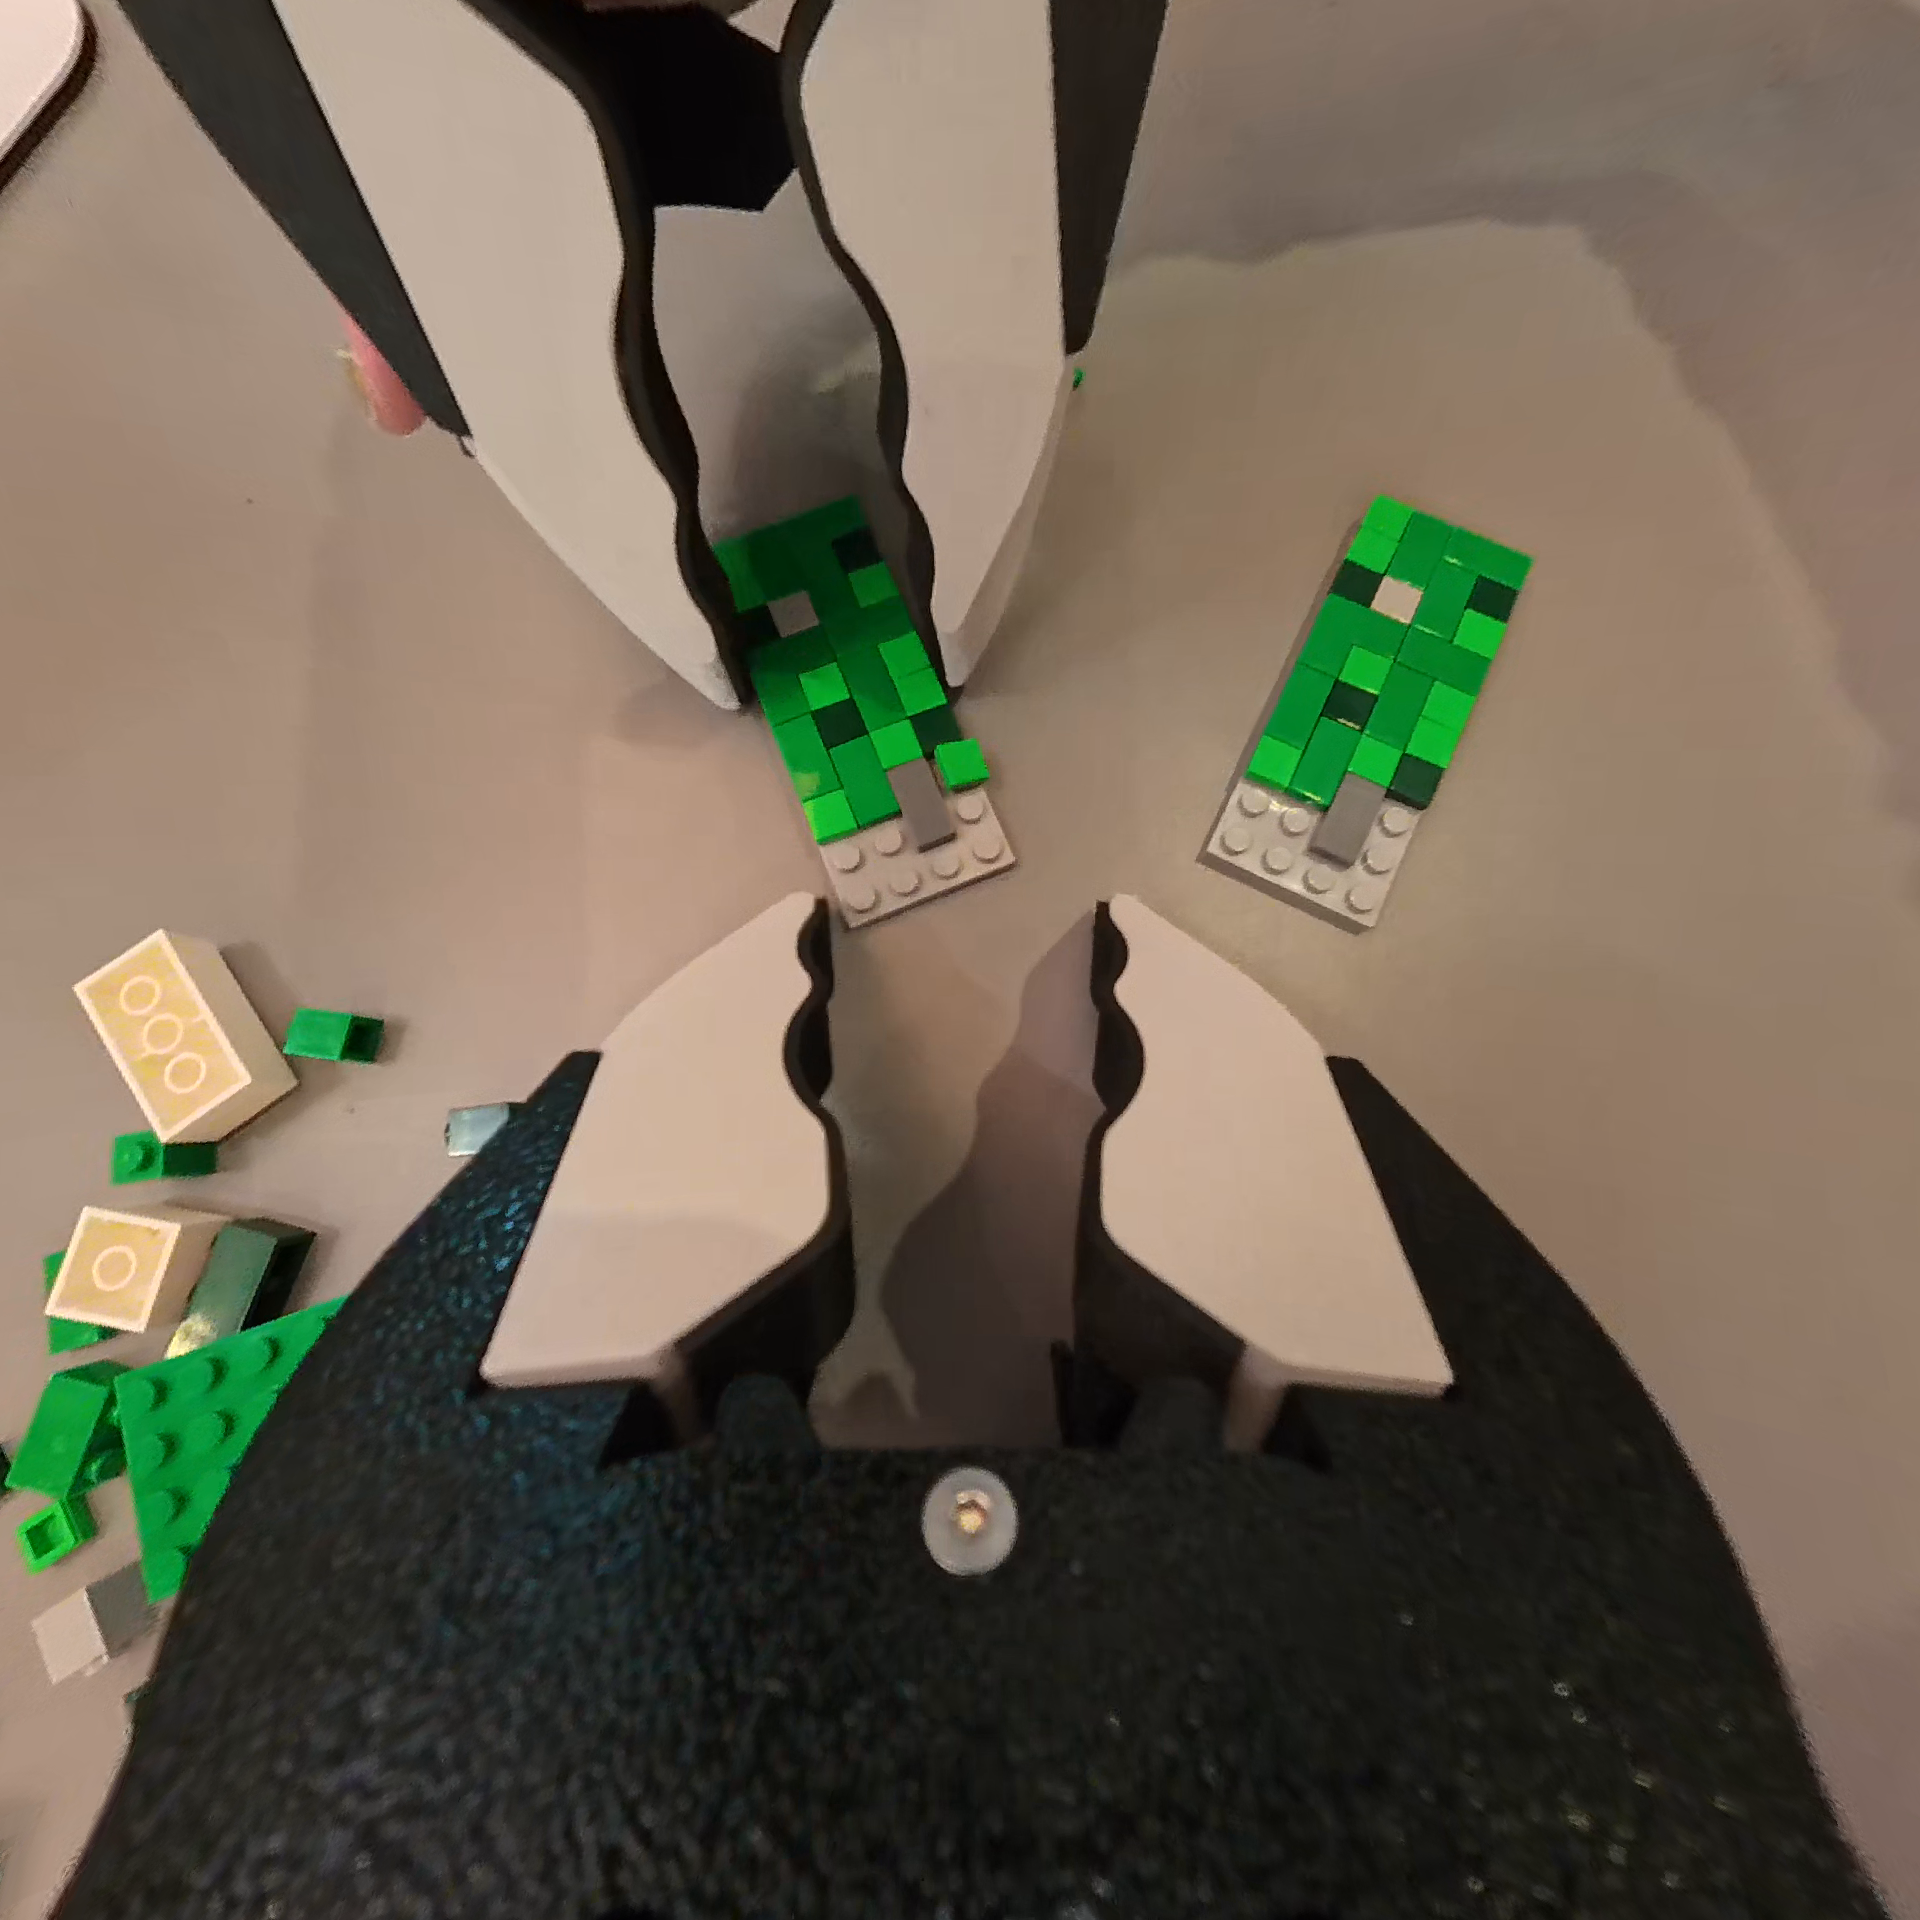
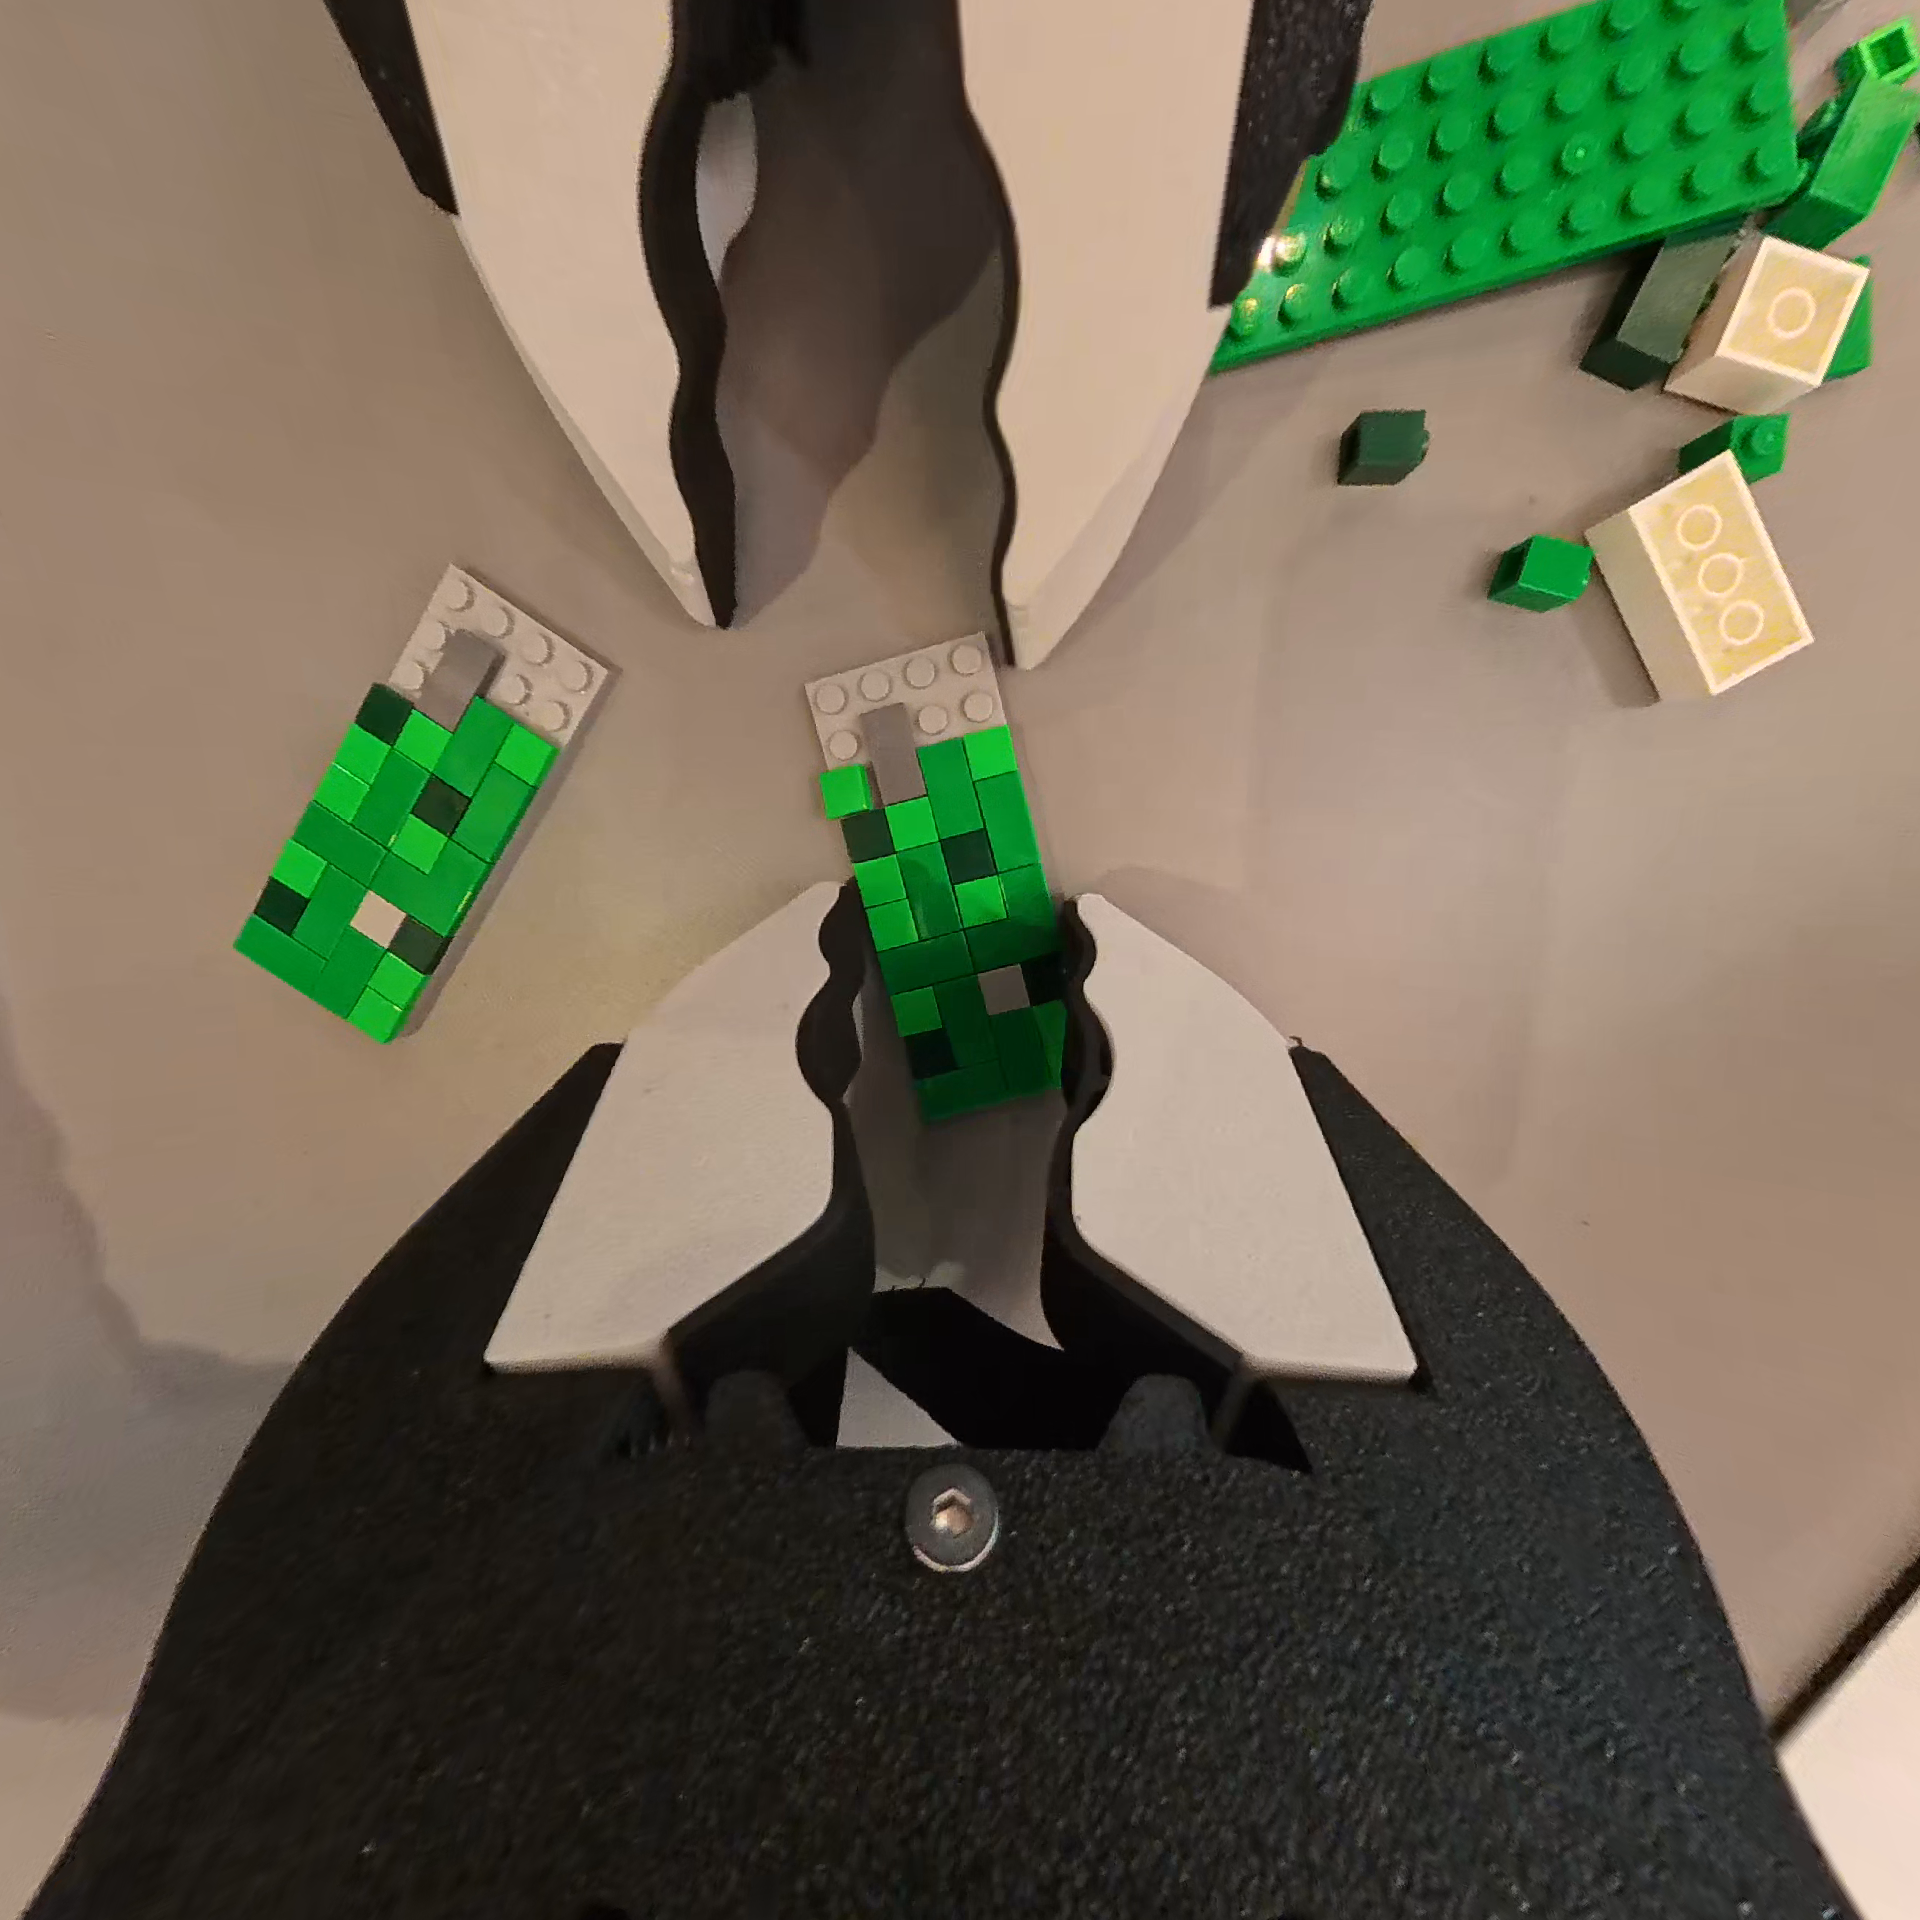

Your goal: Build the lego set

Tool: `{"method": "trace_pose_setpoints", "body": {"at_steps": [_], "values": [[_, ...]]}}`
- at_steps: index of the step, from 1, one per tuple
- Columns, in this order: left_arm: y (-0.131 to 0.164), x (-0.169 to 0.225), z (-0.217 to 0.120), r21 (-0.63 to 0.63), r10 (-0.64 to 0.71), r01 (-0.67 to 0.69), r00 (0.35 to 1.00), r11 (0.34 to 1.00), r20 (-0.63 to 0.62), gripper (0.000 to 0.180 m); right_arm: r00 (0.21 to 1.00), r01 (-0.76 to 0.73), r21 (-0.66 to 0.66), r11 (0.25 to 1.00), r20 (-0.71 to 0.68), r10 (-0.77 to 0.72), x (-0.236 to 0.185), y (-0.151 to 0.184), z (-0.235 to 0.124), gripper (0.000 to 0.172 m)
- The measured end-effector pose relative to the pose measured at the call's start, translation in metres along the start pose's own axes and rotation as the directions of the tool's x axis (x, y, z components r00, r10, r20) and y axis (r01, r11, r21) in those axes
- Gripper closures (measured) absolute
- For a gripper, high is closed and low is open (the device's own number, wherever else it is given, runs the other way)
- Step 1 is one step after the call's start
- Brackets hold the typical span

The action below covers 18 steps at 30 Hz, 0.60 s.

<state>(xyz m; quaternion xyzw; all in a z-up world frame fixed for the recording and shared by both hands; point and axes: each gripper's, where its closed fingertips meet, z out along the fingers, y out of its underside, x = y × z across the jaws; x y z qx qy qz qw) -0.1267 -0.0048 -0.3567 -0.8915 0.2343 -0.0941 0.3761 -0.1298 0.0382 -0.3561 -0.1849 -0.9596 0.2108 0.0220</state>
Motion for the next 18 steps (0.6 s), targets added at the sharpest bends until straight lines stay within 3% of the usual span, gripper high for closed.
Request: {"method": "trace_pose_setpoints", "body": {"at_steps": [5,9,12,15,18], "values": [[-0.001,-0.005,-0.002,0.012,0.049,-0.05,0.998,0.999,0.049,0.129,1.0,-0.03,0.042,0.999,-0.007,0.031,-0.003,0.0,-0.001,0.137],[-0.007,-0.013,-0.008,0.049,0.208,-0.217,0.966,0.975,0.151,0.127,0.998,-0.063,0.09,0.994,-0.014,0.065,-0.003,-0.002,-0.009,0.137],[-0.017,-0.019,-0.017,0.08,0.389,-0.429,0.871,0.9,0.298,0.128,0.997,-0.073,0.14,0.987,-0.019,0.076,-0.004,-0.009,-0.019,0.137],[-0.03,-0.019,-0.029,0.055,0.531,-0.616,0.719,0.786,0.449,0.13,0.997,-0.068,0.174,0.982,-0.024,0.073,-0.005,-0.017,-0.028,0.137],[-0.035,-0.016,-0.033,-0.014,0.622,-0.721,0.588,0.693,0.516,0.14,0.998,-0.06,0.186,0.981,-0.021,0.065,-0.008,-0.022,-0.032,0.137]]}}
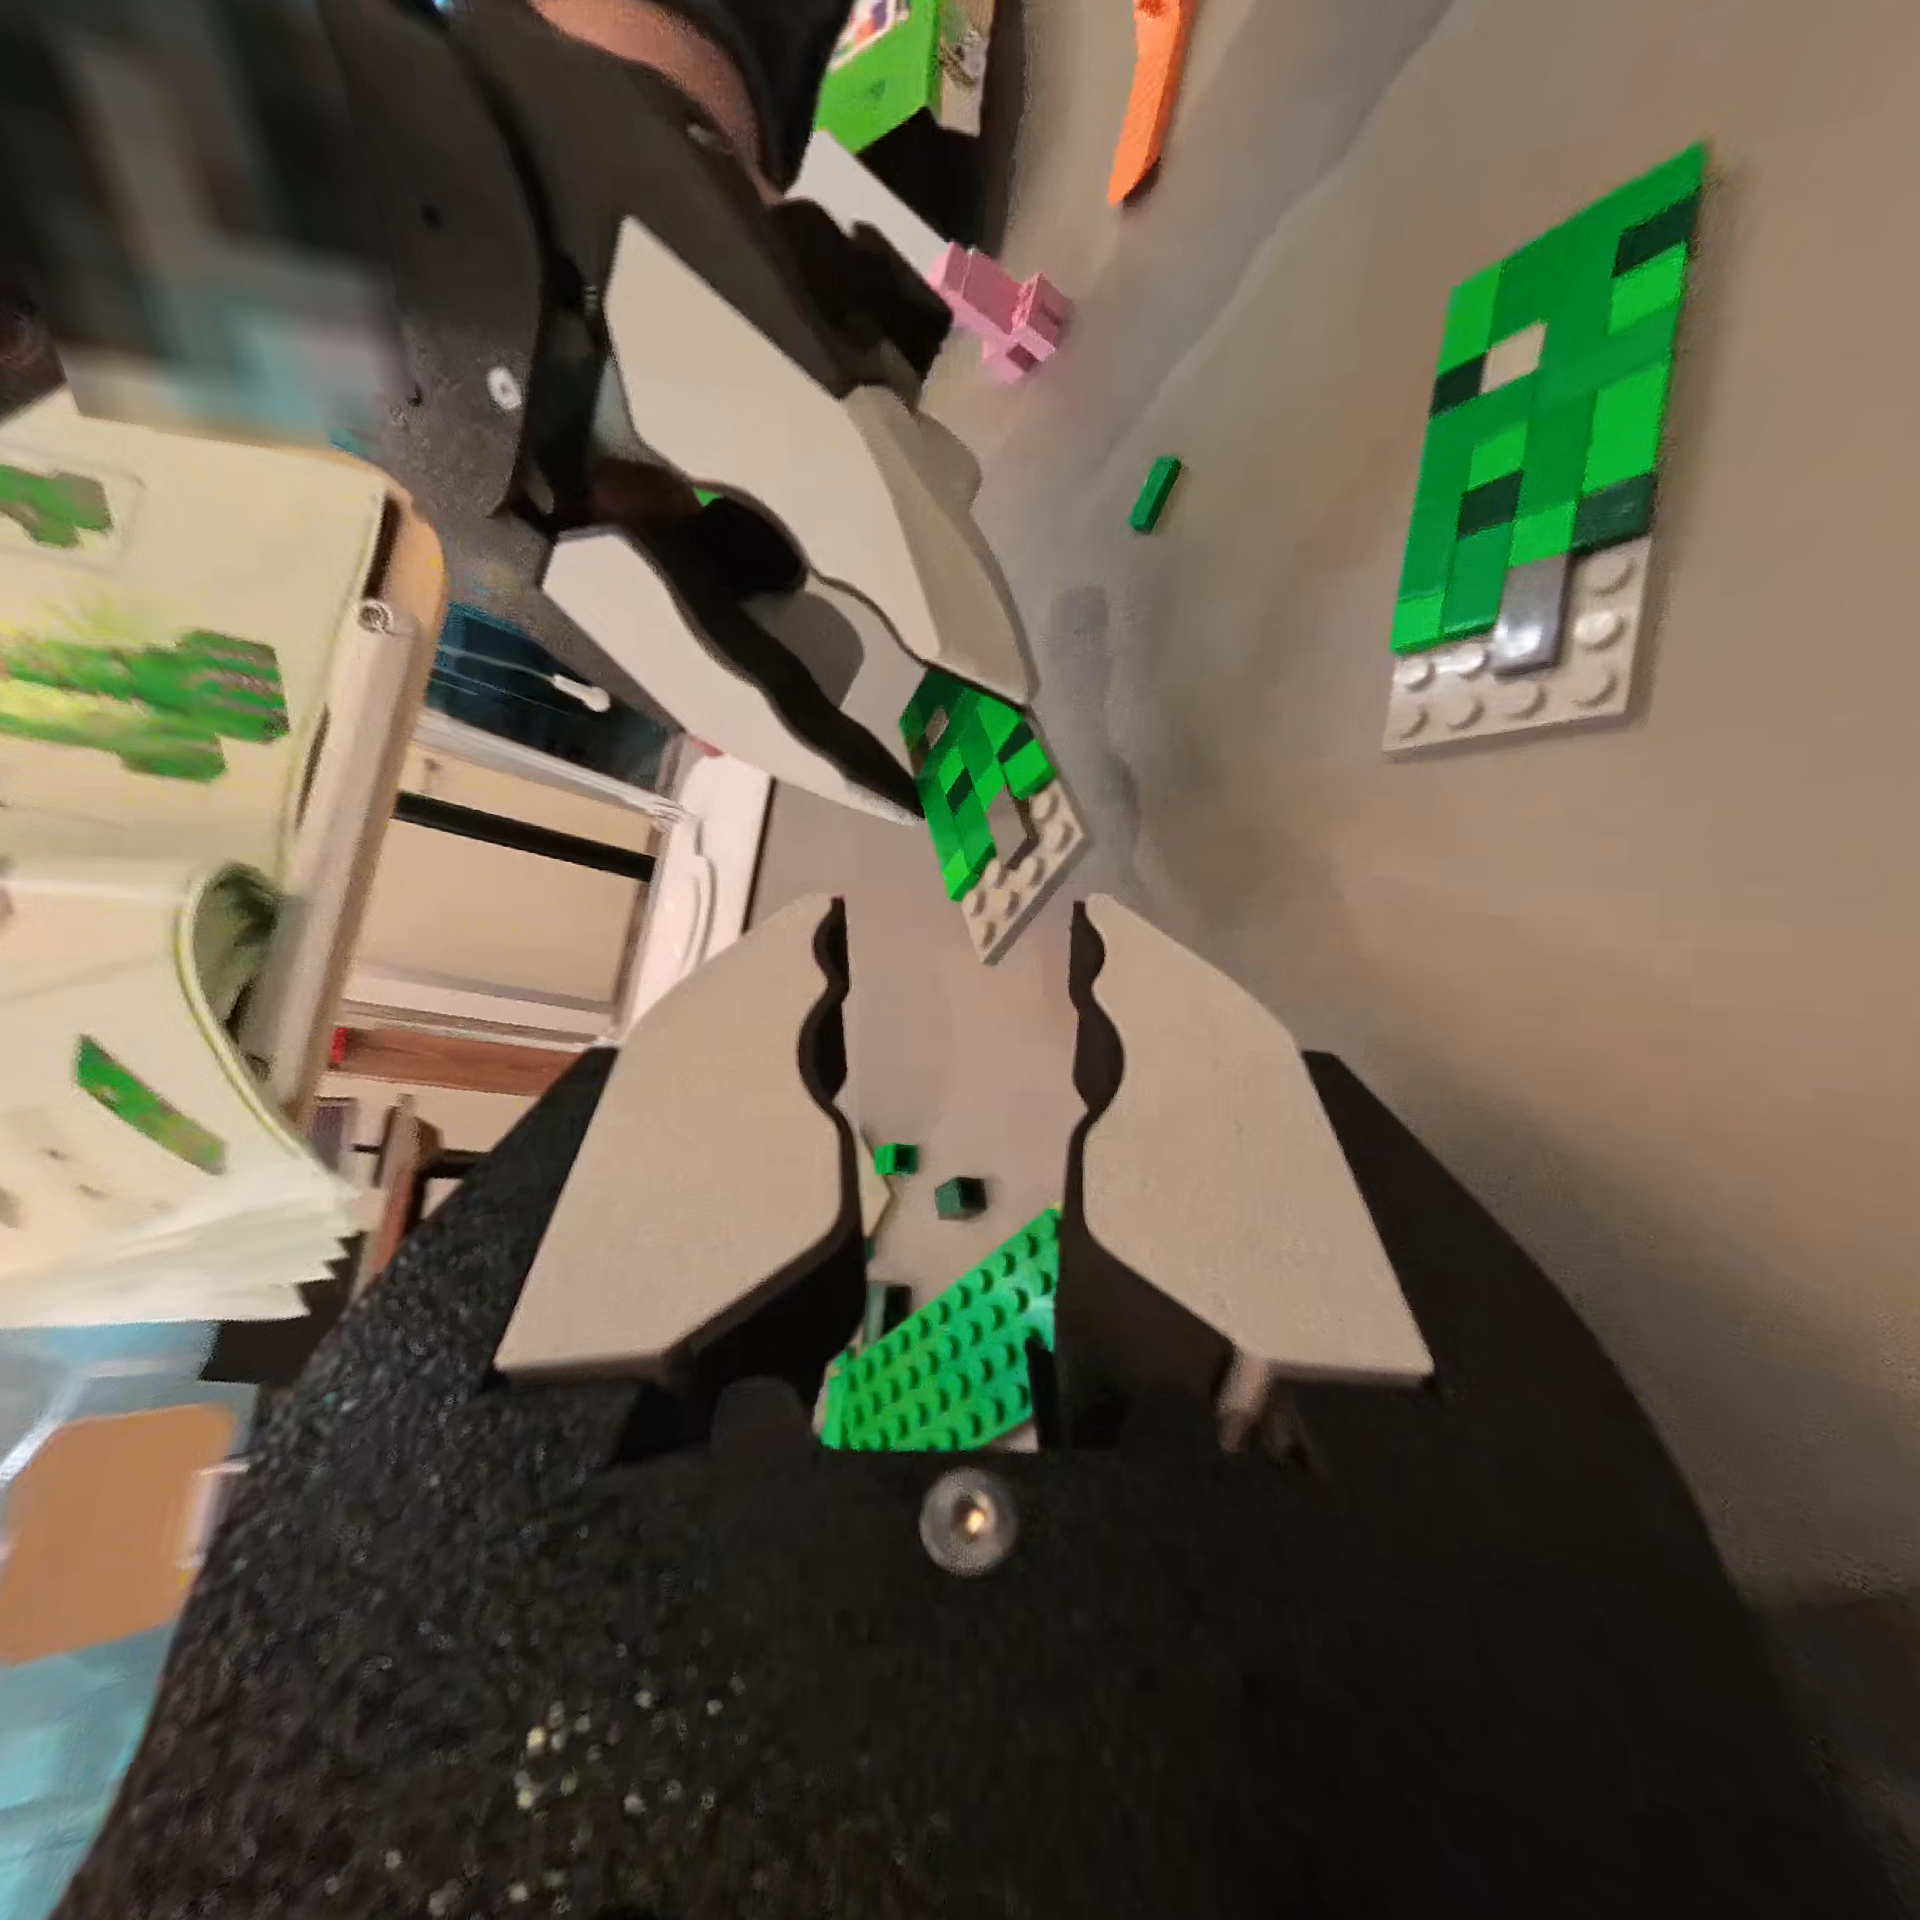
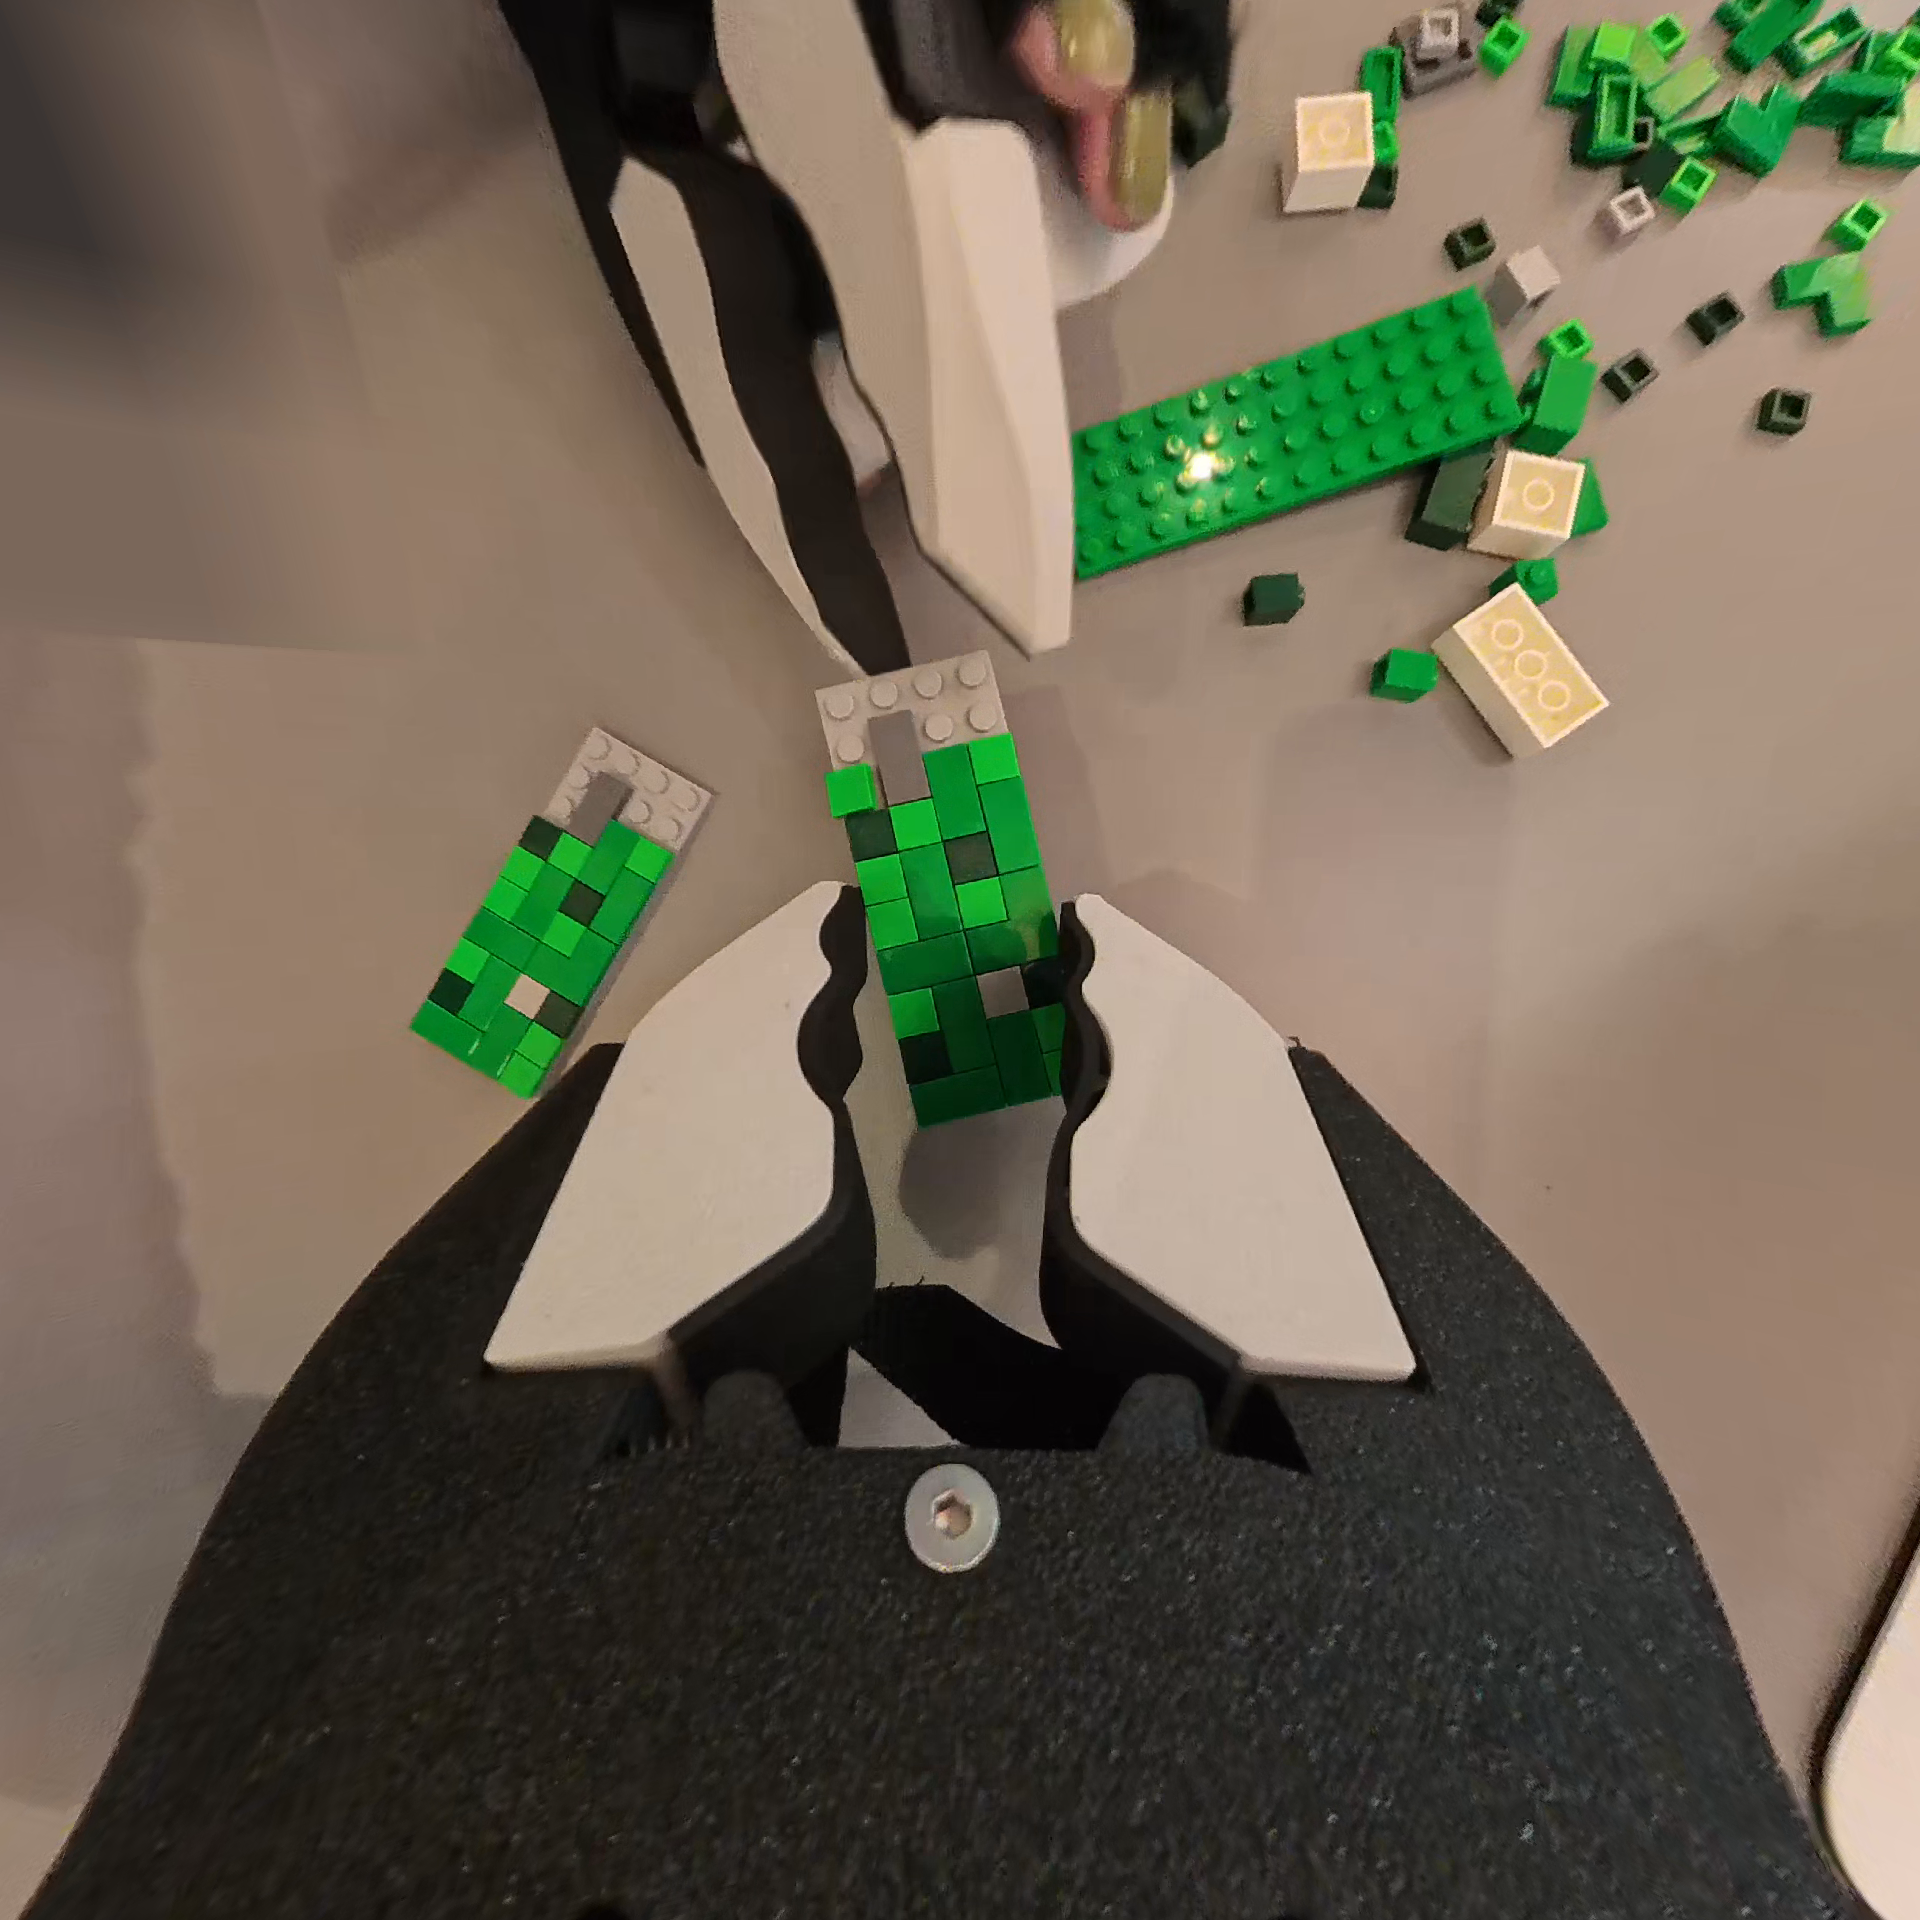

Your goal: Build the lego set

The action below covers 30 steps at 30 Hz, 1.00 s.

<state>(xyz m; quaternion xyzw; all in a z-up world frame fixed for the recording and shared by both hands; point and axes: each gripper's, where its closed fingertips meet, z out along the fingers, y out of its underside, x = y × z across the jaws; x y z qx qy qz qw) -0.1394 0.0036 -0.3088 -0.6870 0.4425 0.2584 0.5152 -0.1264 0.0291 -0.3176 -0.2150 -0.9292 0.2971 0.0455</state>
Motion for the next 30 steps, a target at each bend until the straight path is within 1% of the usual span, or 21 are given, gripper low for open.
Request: {"method": "trace_pose_setpoints", "body": {"at_steps": [5,10,15,19,21,24,26,28,30], "values": [[-0.001,0.006,0.003,-0.043,0.111,-0.11,0.994,0.993,0.01,0.152,1.0,0.016,-0.008,1.0,0.01,-0.016,-0.006,-0.008,-0.001,0.137],[-0.016,0.004,-0.002,0.018,0.171,-0.172,0.983,0.985,0.061,0.165,1.0,0.015,0.002,1.0,0.025,-0.015,-0.011,-0.015,-0.003,0.137],[-0.023,-0.003,-0.006,0.019,0.242,-0.247,0.96,0.969,0.143,0.171,0.999,0.018,-0.004,1.0,0.028,-0.018,-0.015,-0.019,-0.004,0.137],[-0.024,0.0,-0.006,-0.003,0.316,-0.319,0.937,0.948,0.148,0.175,1.0,0.027,-0.014,1.0,0.011,-0.027,-0.018,-0.02,-0.004,0.139],[-0.024,0.0,-0.007,-0.002,0.309,-0.312,0.94,0.95,0.146,0.175,0.999,0.033,-0.008,0.999,-0.022,-0.033,-0.018,-0.021,-0.005,0.143],[-0.027,-0.006,-0.01,0.016,0.276,-0.283,0.945,0.959,0.173,0.175,0.99,0.044,0.019,0.999,-0.138,-0.041,-0.014,-0.024,-0.015,0.14],[-0.03,-0.01,-0.012,0.024,0.25,-0.259,0.949,0.965,0.193,0.175,0.958,0.063,0.044,0.997,-0.282,-0.048,-0.011,-0.03,-0.024,0.135],[-0.03,-0.014,-0.012,0.023,0.222,-0.231,0.955,0.973,0.197,0.175,0.87,0.132,0.056,0.99,-0.485,-0.088,-0.01,-0.038,-0.034,0.135],[-0.028,-0.016,-0.012,0.015,0.199,-0.206,0.96,0.978,0.196,0.175,0.717,0.232,0.011,0.973,-0.678,-0.164,-0.016,-0.047,-0.04,0.136]]}}
